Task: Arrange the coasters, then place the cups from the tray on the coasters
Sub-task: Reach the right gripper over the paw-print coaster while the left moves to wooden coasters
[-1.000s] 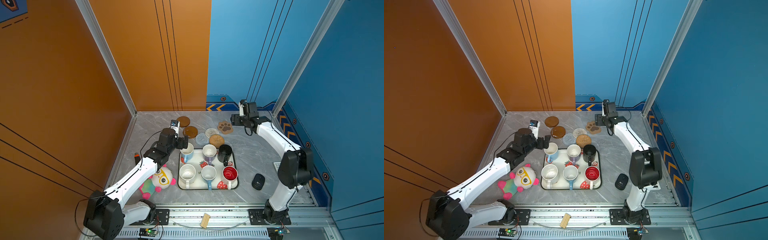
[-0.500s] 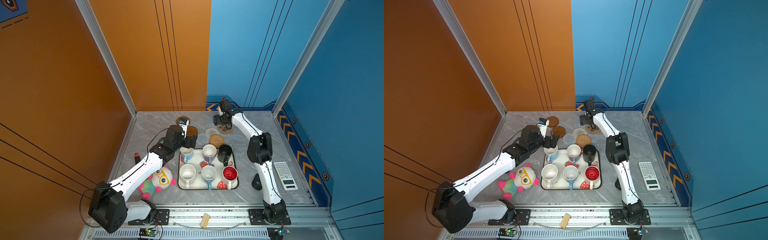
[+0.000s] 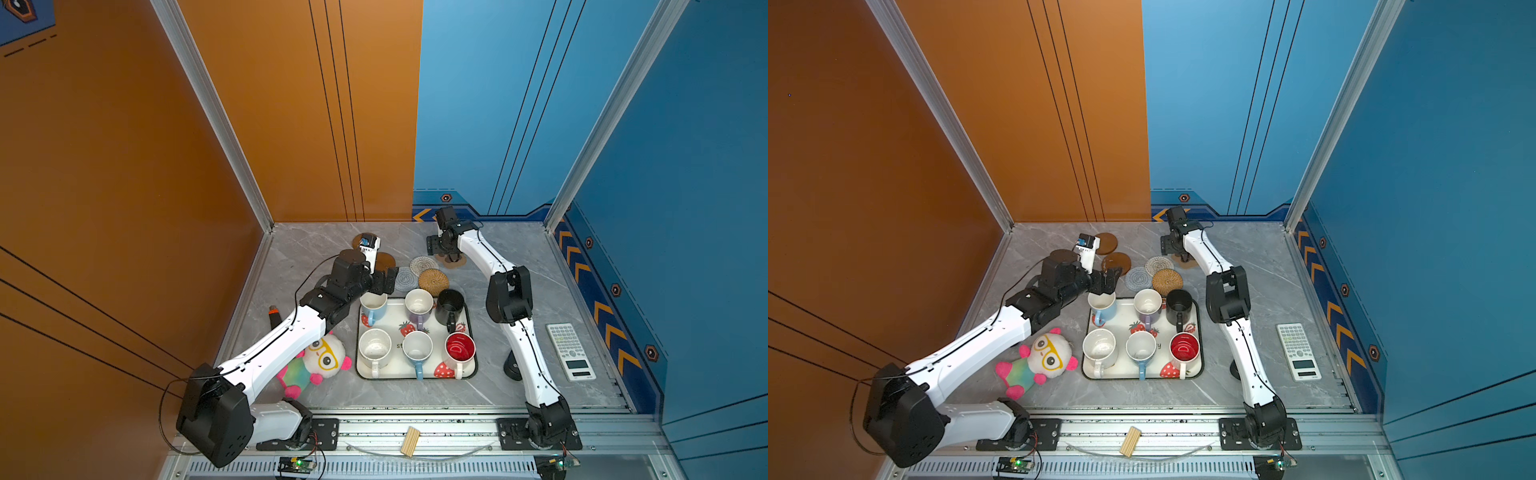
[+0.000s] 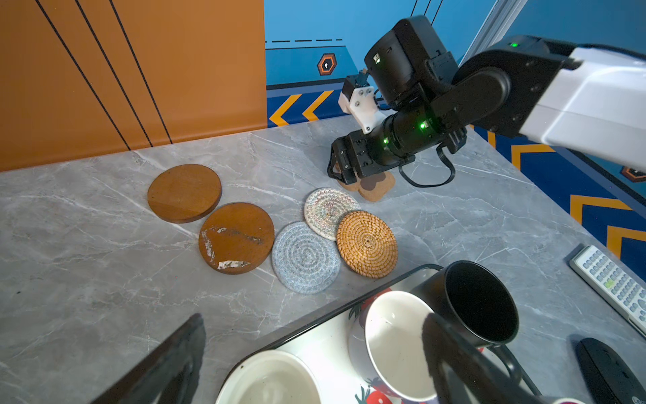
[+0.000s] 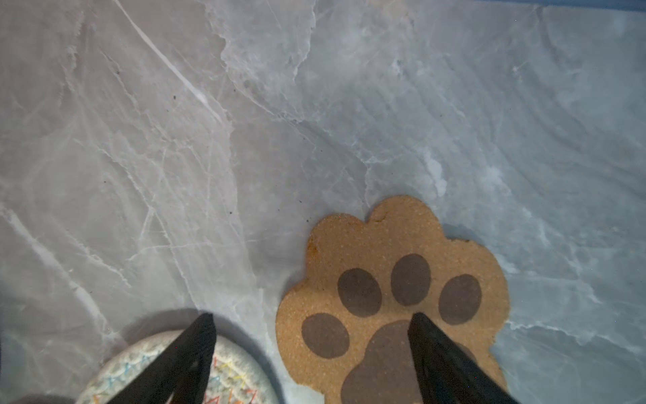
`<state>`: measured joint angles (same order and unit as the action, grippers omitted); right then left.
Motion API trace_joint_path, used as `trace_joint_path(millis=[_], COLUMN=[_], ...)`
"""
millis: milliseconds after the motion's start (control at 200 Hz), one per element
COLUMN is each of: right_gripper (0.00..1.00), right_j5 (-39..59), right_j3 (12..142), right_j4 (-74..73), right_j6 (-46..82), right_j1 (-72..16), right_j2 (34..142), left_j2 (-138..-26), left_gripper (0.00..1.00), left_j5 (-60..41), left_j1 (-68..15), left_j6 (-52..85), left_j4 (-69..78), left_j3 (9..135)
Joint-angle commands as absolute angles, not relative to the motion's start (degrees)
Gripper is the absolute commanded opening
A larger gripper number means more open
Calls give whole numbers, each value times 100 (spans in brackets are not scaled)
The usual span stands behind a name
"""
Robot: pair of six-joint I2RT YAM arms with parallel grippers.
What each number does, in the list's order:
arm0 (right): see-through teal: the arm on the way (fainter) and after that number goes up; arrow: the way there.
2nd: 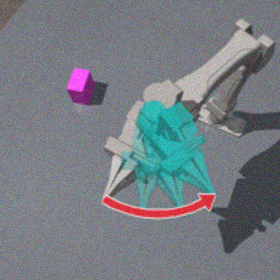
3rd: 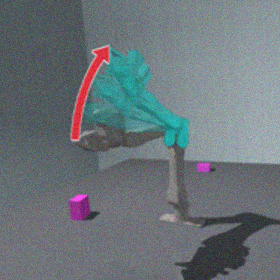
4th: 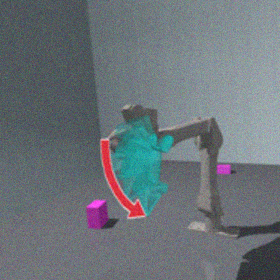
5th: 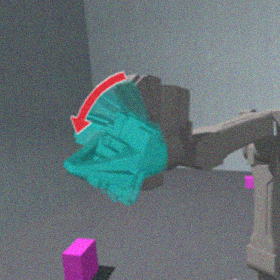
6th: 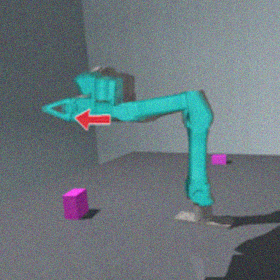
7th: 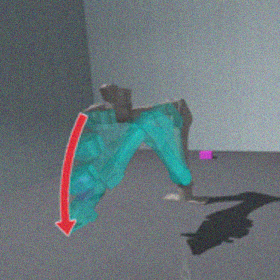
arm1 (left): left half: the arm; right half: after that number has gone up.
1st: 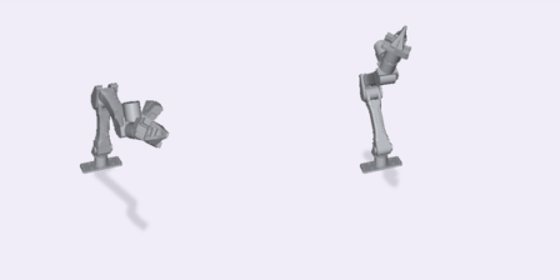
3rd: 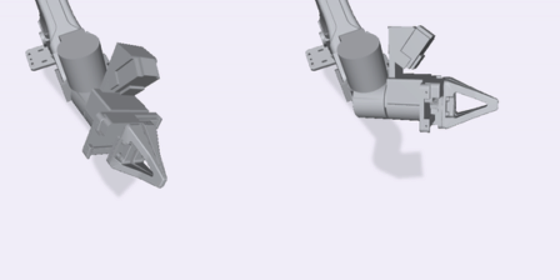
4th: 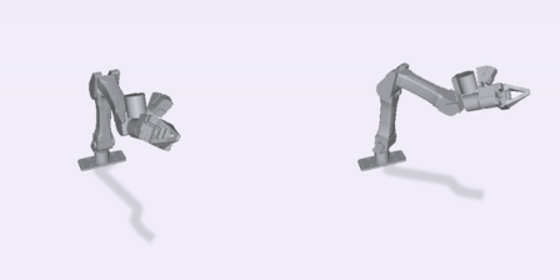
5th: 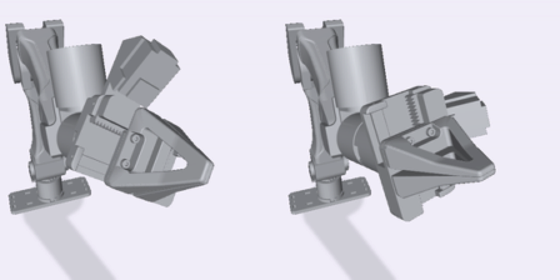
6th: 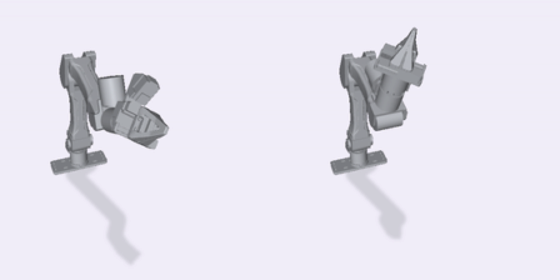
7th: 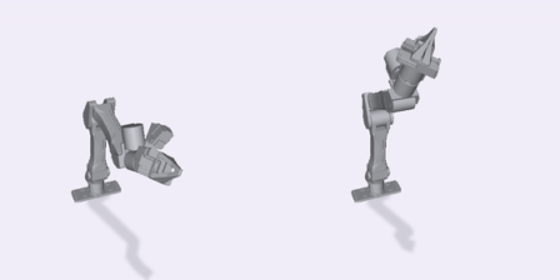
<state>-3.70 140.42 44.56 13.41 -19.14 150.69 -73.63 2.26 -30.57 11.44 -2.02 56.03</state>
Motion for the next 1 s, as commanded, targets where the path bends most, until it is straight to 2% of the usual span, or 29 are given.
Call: trace_joint_path(millis=[0,992], right_gripper=[86,84], right_j5=[-466,-522], right_j3=[14207,14207], right_j4=[4584,4788], right_j6=[1509,1660], right_j1=[-1837,-1679], right_j2=[15174,15393], left_j2=[-7267,-6979], left_gripper=[97,98], left_j5=[158,18], left_j1=[-3126,-3218], left_j6=[1084,1064], left_j4=[-49,230], left_j3=[5707,5546])
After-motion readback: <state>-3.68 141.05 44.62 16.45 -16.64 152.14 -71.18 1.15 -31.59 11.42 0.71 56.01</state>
